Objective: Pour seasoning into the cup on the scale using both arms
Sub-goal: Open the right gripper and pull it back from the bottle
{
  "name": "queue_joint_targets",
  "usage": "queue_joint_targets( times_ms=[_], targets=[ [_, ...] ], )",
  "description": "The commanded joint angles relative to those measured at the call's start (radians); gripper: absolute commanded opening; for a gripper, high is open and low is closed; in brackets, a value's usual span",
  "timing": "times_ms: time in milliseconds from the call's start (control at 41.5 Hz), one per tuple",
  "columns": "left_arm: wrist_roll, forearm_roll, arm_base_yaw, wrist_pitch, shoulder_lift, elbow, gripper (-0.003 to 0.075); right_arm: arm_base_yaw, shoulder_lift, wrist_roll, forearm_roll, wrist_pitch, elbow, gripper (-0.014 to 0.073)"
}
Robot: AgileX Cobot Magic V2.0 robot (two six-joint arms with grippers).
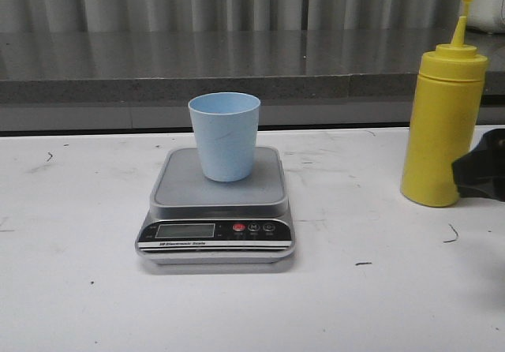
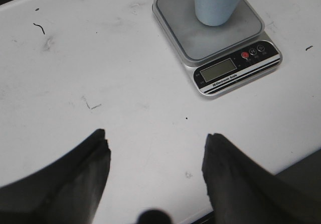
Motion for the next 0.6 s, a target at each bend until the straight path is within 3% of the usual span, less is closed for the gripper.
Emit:
queue_joint_targets(
  times_ms=[0, 96, 265, 385, 578],
  targets=[
    [-0.004, 0.003, -0.004, -0.060, -0.005, -0.024, 0.0406, 0.034, -0.157, 0.073, -0.002, 0.287, -0.056, 0.0594],
    [-0.004, 0.003, -0.004, -0.060, -0.005, -0.024, 0.0406, 0.104, -0.294, 0.079, -0.001, 0.641, -0.138, 0.0594],
    [-0.004, 0.003, -0.004, -0.060, -0.005, -0.024, 0.0406, 0.228, -0.459, 0.055, -0.001, 1.098, -0.327, 0.0594],
    [-0.004, 0.003, -0.004, -0.060, -0.005, -0.024, 0.0406, 0.273, -0.548, 0.031, 0.000, 1.223, -0.417, 0.0594],
    [-0.004, 0.003, -0.004, -0.060, -0.005, -0.024, 0.0406, 0.317, -0.718, 0.014, 0.000, 1.267, -0.436, 0.0594]
  ],
)
